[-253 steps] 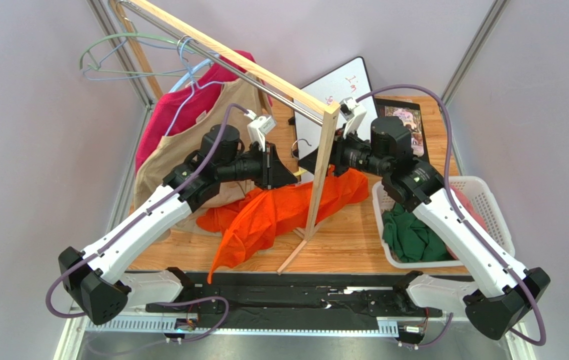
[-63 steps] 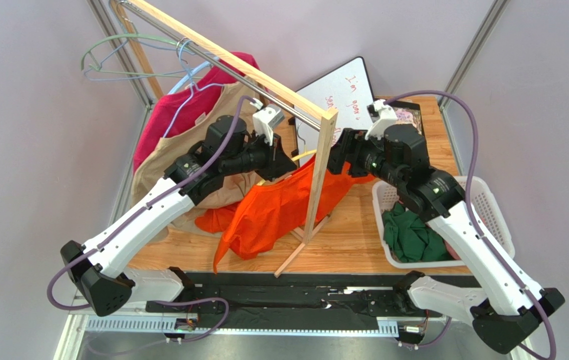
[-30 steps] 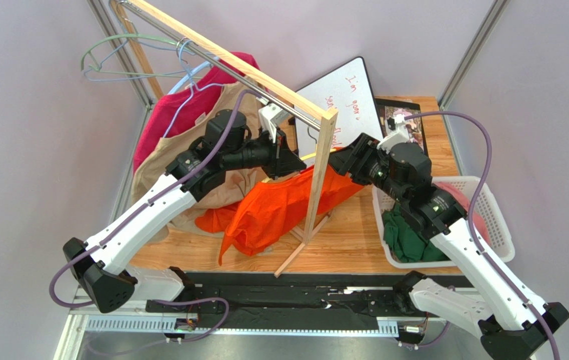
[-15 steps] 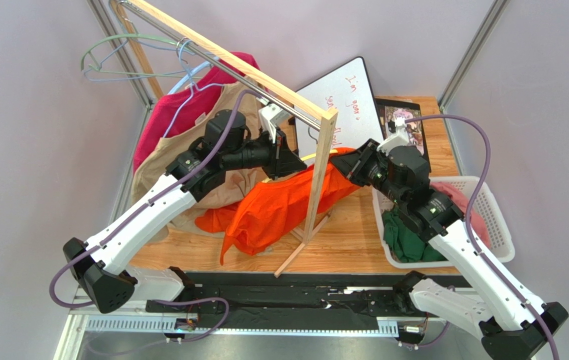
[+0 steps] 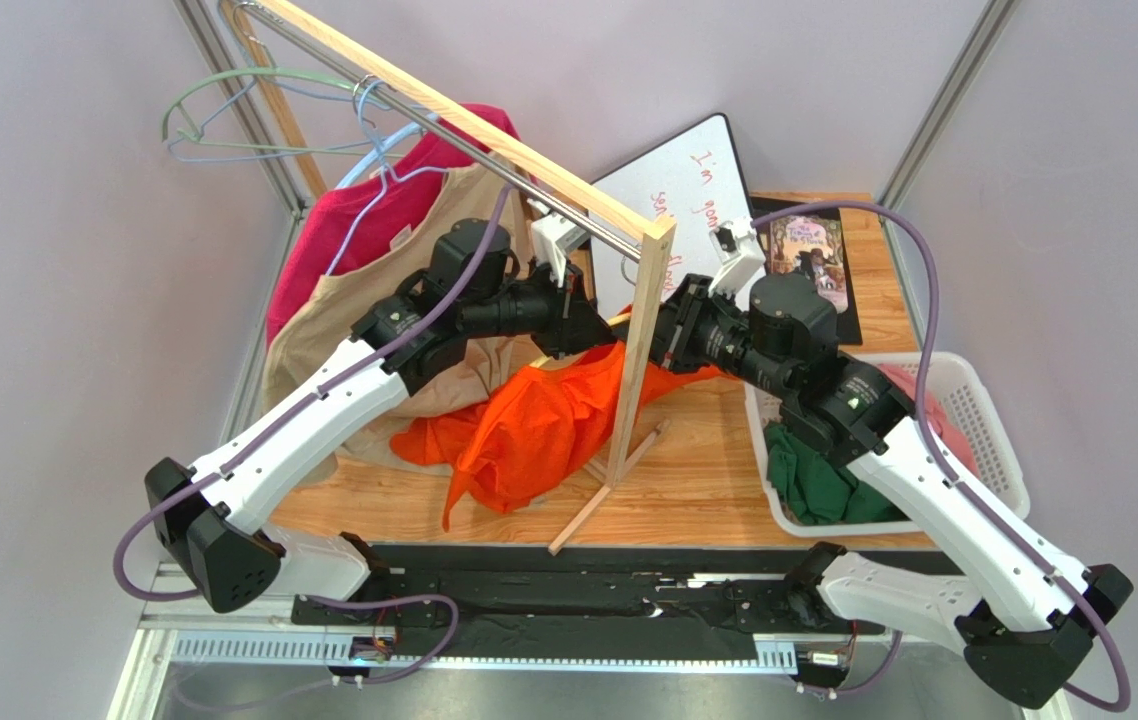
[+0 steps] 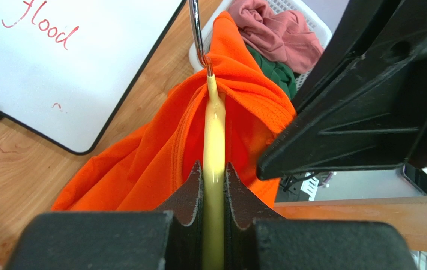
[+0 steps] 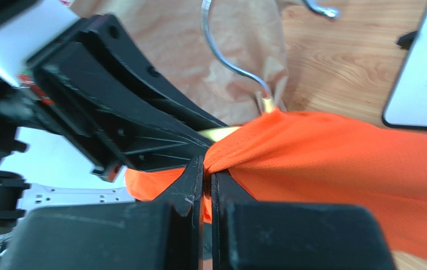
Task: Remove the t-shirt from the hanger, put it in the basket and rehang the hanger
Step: Remove the tshirt from the hanger
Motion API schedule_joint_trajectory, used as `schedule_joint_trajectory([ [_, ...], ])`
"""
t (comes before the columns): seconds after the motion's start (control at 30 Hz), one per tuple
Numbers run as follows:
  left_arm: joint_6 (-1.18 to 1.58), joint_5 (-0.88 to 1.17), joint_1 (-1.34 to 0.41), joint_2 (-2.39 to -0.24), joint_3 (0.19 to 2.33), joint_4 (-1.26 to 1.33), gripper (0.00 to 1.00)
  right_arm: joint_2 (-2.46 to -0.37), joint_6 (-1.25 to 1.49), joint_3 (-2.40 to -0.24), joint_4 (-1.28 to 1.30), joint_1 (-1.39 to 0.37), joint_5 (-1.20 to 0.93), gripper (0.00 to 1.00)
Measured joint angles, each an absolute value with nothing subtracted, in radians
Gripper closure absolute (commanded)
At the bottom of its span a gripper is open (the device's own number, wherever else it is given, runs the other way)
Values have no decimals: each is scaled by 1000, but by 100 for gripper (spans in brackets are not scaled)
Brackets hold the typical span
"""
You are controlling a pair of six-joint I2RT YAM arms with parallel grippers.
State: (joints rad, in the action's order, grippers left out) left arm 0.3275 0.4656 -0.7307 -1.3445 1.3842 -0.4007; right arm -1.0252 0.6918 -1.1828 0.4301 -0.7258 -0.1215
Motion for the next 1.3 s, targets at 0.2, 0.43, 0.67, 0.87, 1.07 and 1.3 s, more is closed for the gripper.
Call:
schedule_joint_trajectory([
  [0.2, 323, 459, -731, -1345, 1391, -424, 100, -985, 644, -1183, 537, -733, 6, 48],
  [0.43, 311, 470, -731, -1345, 1406, -443, 100, -920, 546, -1240, 614, -732, 133, 32],
  [0.67, 308, 506, -731, -1345, 1408, -446, 100, -1008, 455, -1346, 574, -733, 108, 51],
  [0.87, 308, 534, -731, -1345, 1422, -447, 100, -1100, 395, -1346, 517, -733, 59, 59],
  [1.07, 308, 557, -731, -1346, 1433, -447, 100, -1124, 343, -1341, 466, -733, 44, 79],
  [1.3, 309, 559, -727, -1351, 1435, -447, 100, -1125, 294, -1322, 431, -733, 36, 76],
])
